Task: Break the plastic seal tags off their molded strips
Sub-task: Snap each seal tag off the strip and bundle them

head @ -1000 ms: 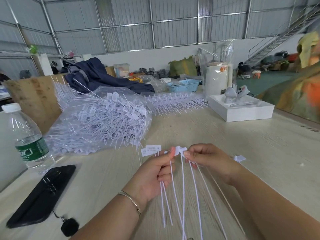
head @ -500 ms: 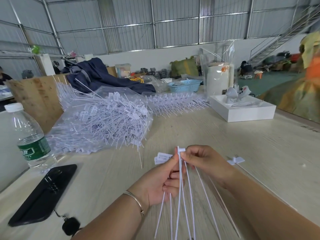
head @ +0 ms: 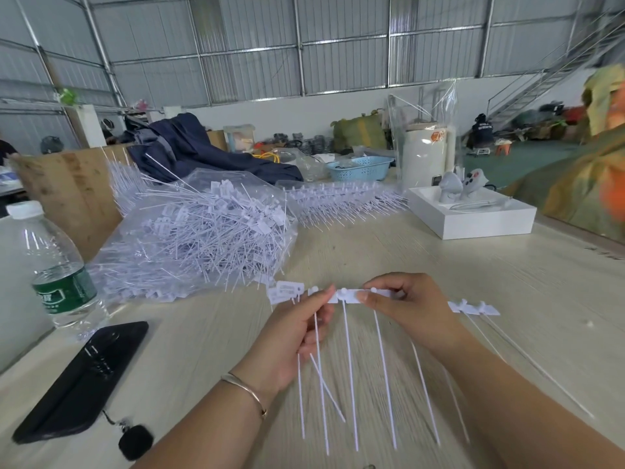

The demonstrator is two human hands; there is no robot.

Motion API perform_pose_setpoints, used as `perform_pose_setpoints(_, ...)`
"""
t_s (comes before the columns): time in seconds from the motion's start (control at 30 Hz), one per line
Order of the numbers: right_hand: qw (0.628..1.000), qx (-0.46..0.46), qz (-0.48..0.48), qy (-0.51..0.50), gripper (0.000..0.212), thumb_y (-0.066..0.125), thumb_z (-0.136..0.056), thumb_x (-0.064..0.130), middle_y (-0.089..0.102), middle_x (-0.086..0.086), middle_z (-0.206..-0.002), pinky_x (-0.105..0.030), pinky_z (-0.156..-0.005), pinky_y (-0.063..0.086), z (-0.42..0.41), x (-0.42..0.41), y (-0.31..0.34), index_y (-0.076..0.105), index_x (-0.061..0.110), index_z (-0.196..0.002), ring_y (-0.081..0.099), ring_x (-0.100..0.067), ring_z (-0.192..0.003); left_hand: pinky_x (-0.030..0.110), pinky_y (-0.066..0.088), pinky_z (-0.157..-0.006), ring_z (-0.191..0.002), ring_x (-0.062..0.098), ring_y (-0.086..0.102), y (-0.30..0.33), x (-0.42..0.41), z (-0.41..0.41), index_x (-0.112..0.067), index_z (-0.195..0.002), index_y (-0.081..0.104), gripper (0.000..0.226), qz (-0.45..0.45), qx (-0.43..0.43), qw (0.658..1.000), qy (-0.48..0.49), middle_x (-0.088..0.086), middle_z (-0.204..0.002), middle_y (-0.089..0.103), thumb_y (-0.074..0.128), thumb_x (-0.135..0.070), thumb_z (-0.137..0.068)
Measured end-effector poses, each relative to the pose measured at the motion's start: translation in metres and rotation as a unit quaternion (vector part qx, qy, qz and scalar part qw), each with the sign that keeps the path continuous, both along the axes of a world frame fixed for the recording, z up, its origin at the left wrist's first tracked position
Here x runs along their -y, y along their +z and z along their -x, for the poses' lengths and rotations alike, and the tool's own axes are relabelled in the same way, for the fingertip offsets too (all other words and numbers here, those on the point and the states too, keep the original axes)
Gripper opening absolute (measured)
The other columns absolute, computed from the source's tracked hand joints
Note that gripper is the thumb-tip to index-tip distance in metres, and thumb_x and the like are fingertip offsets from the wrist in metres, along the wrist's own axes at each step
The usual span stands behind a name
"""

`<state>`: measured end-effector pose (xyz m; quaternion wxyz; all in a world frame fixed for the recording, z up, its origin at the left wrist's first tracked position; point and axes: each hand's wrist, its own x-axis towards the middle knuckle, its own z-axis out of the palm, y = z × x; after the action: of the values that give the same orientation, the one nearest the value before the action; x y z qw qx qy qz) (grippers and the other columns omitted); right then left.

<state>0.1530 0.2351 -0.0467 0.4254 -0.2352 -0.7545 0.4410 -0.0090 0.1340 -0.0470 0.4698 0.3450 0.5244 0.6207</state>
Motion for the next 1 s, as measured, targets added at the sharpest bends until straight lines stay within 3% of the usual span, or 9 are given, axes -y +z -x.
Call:
perform_pose_setpoints(0.07, 1.0, -0.009, 0.005, 0.003, 0.006, 0.077, -0.081, 0.015, 0.071, 0.003, -0.074, -0.01, -0.063, 0.04, 0.0, 0.0, 0.001, 0.078, 0.01, -0.084, 0.059, 0.001, -0.066, 0.017, 0.017, -0.035, -0.038, 0.005, 0.029, -0.001, 0.001, -0.002, -0.018, -0.069, 0.062, 0.024, 0.01, -0.062, 0.997, 0.036, 0.0, -0.063, 0.051, 0.072, -0.037, -0.08)
perform_pose_setpoints(0.17, 0.999, -0.026, 0.021, 0.028, 0.01, 0.077, -0.08, 0.011, 0.068, 0.012, -0.067, -0.008, -0.062, 0.04, -0.001, -0.001, 0.001, 0.079, 0.01, -0.089, 0.059, 0.004, -0.063, 0.018, 0.018, -0.036, -0.04, 0.008, 0.029, -0.001, 0.001, -0.002, -0.016, -0.064, 0.056, 0.03, 0.006, -0.093, 0.994, 0.051, -0.002, -0.054, 0.042, 0.068, -0.031, -0.087)
perform_pose_setpoints(0.33, 0.995, -0.031, 0.061, 0.071, 0.017, 0.076, -0.077, 0.01, 0.076, -0.002, -0.082, -0.014, -0.072, 0.049, -0.005, -0.004, 0.005, 0.078, 0.005, -0.092, 0.07, -0.008, -0.08, 0.019, 0.016, -0.039, -0.041, 0.01, 0.023, 0.003, 0.003, 0.001, -0.008, -0.083, 0.052, 0.022, -0.015, -0.096, 0.995, 0.014, -0.001, -0.054, 0.032, 0.067, -0.023, -0.088)
perform_pose_setpoints(0.43, 0.993, -0.018, 0.082, 0.08, 0.018, 0.076, -0.075, 0.01, 0.076, -0.007, -0.089, -0.017, -0.078, 0.052, -0.007, -0.004, 0.007, 0.077, 0.003, -0.092, 0.072, -0.014, -0.089, 0.019, 0.019, -0.039, -0.04, 0.011, 0.025, 0.003, 0.002, 0.004, -0.009, -0.075, 0.048, 0.025, -0.014, -0.102, 0.995, 0.0, -0.002, -0.051, 0.029, 0.068, -0.021, -0.086)
perform_pose_setpoints(0.63, 0.988, 0.041, 0.105, 0.107, 0.006, 0.073, -0.076, -0.002, 0.073, -0.01, -0.076, -0.014, -0.07, 0.048, -0.014, -0.007, 0.015, 0.077, 0.001, -0.078, 0.066, -0.009, -0.074, 0.015, 0.018, -0.036, -0.04, 0.008, 0.019, 0.009, 0.006, 0.006, -0.016, -0.064, 0.066, 0.018, 0.03, -0.12, 0.989, -0.085, -0.003, -0.053, 0.023, 0.073, -0.016, -0.08)
perform_pose_setpoints(0.7, 0.984, 0.074, 0.104, 0.123, 0.009, 0.07, -0.075, -0.006, 0.072, -0.009, -0.071, -0.014, -0.067, 0.047, -0.015, -0.006, 0.017, 0.076, 0.002, -0.072, 0.065, -0.009, -0.07, 0.014, 0.016, -0.036, -0.039, 0.007, 0.019, 0.011, 0.007, 0.004, -0.021, -0.057, 0.063, 0.021, 0.053, -0.134, 0.981, -0.13, -0.003, -0.053, 0.021, 0.074, -0.018, -0.074)
perform_pose_setpoints(0.87, 0.985, 0.055, 0.128, 0.104, 0.009, 0.068, -0.066, 0.0, 0.066, -0.009, -0.062, -0.02, -0.061, 0.042, -0.028, -0.015, 0.024, 0.072, 0.004, -0.059, 0.059, -0.013, -0.061, 0.018, 0.012, -0.035, -0.036, 0.006, 0.016, 0.015, 0.012, 0.018, -0.021, -0.053, 0.039, 0.031, 0.033, -0.029, 0.983, -0.179, -0.001, -0.056, 0.012, 0.069, -0.02, -0.062)
perform_pose_setpoints(0.93, 0.988, 0.035, 0.12, 0.085, 0.009, 0.067, -0.076, 0.001, 0.073, -0.01, -0.075, -0.017, -0.07, 0.046, -0.028, -0.017, 0.021, 0.076, 0.003, -0.073, 0.067, -0.014, -0.072, 0.016, 0.012, -0.034, -0.035, 0.003, 0.018, 0.016, 0.012, 0.025, -0.022, -0.062, 0.033, 0.041, 0.02, 0.039, 0.983, -0.179, -0.003, -0.059, 0.012, 0.073, -0.015, -0.066)
perform_pose_setpoints(1.0, 0.991, 0.025, 0.111, 0.075, 0.012, 0.066, -0.083, 0.006, 0.073, -0.013, -0.09, -0.02, -0.084, 0.044, -0.023, -0.014, 0.017, 0.075, 0.001, -0.09, 0.066, -0.018, -0.089, 0.013, 0.015, -0.032, -0.037, 0.001, 0.02, 0.014, 0.01, 0.025, -0.024, -0.07, 0.025, 0.055, 0.023, 0.045, 0.988, -0.144, -0.003, -0.064, 0.011, 0.076, -0.003, -0.068)
